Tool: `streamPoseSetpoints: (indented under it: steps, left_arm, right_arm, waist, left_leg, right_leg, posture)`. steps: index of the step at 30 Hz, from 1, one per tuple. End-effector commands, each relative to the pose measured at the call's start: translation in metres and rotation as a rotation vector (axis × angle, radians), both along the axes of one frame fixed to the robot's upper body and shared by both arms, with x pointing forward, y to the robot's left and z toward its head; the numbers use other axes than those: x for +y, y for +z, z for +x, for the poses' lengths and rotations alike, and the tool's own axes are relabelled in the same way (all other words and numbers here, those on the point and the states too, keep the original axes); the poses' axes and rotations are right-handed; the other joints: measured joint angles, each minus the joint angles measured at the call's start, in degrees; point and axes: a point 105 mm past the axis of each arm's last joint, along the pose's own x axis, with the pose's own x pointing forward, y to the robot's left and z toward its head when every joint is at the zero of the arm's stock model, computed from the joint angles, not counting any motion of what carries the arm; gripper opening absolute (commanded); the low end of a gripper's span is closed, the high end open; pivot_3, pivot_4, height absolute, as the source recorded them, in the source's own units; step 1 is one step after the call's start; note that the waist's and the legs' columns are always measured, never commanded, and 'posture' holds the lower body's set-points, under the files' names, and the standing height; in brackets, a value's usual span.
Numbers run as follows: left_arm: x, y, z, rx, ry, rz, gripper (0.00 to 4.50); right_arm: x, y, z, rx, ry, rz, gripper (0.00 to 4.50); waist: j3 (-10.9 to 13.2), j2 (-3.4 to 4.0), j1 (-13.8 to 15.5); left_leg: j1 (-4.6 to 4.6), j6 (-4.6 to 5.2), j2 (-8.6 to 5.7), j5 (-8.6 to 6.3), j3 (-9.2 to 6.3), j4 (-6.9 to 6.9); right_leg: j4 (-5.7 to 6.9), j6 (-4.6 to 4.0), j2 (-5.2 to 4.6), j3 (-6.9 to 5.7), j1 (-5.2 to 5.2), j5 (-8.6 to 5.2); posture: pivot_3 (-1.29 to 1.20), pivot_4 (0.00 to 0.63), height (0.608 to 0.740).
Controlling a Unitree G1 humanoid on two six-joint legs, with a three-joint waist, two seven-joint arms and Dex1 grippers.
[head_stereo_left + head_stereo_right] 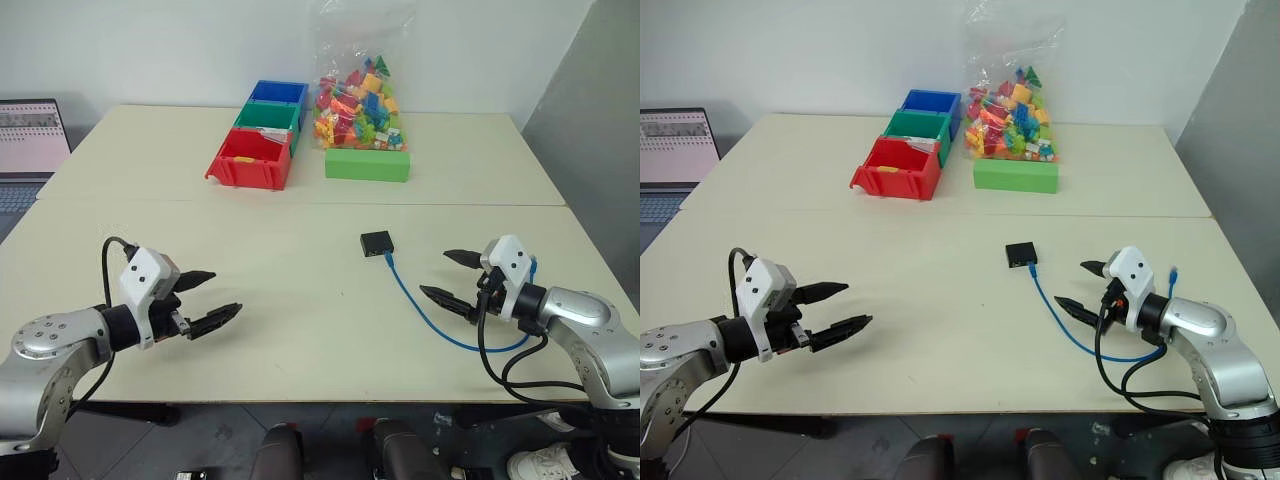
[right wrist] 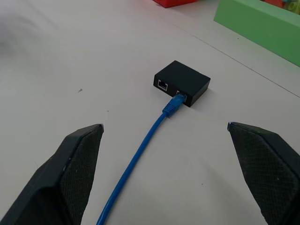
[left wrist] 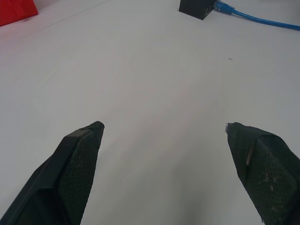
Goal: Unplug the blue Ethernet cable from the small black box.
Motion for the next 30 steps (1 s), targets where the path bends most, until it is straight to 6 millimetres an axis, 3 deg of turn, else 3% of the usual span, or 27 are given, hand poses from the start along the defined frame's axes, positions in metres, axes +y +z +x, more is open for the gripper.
streamPoseSetpoints:
  steps: [1, 19, 23, 26, 30]
  left_arm:
    - [-0.004, 0.015, 0.000, -0.064, -0.023, -0.016, 4.45]
    - [-0.009, 0.014, 0.000, -0.054, -0.026, 0.003, 4.45]
    - [-0.019, 0.018, 0.000, -0.041, -0.082, -0.037, 4.45]
    - [-0.044, 0.020, -0.007, -0.015, -0.231, -0.067, 4.45]
    - [-0.055, 0.025, -0.002, -0.042, -0.303, -0.033, 4.45]
  right_arm:
    - [0.000, 0.013, -0.002, -0.054, 0.016, 0.000, 4.50]
    - [0.004, 0.009, 0.000, -0.047, 0.011, -0.008, 4.50]
    - [0.009, 0.003, -0.002, -0.015, 0.002, 0.003, 4.50]
    - [0.015, -0.009, 0.000, 0.013, -0.073, -0.009, 4.50]
    - [0.024, -0.024, 0.009, 0.025, -0.197, 0.006, 4.50]
  waist:
    - [0.00, 0.00, 0.01]
    - [0.00, 0.00, 0.01]
    - [0.00, 0.00, 0.04]
    - [0.00, 0.00, 0.04]
    - [0.00, 0.00, 0.00]
  left_leg:
    - [0.00, 0.00, 0.00, 0.00, 0.00, 0.00]
    - [0.00, 0.00, 0.00, 0.00, 0.01, 0.00]
    - [-0.01, 0.00, 0.00, 0.00, -0.01, 0.00]
    - [-0.01, 0.00, 0.00, 0.00, 0.00, 0.00]
    - [-0.01, 0.00, -0.01, 0.00, -0.01, 0.00]
  right_leg:
    - [0.00, 0.00, 0.00, 0.00, 0.00, 0.00]
    - [0.00, 0.00, 0.00, 0.01, 0.00, 0.00]
    - [0.00, 0.00, 0.00, 0.00, 0.00, 0.00]
    - [0.00, 0.00, 0.00, 0.00, 0.00, 0.00]
    - [0.02, 0.00, 0.00, 0.01, 0.00, 0.00]
  posture:
    - [0.00, 0.150, 0.740]
    - [0.00, 0.150, 0.740]
    - [0.00, 0.150, 0.740]
    - [0.00, 0.150, 0.740]
    - [0.00, 0.150, 0.740]
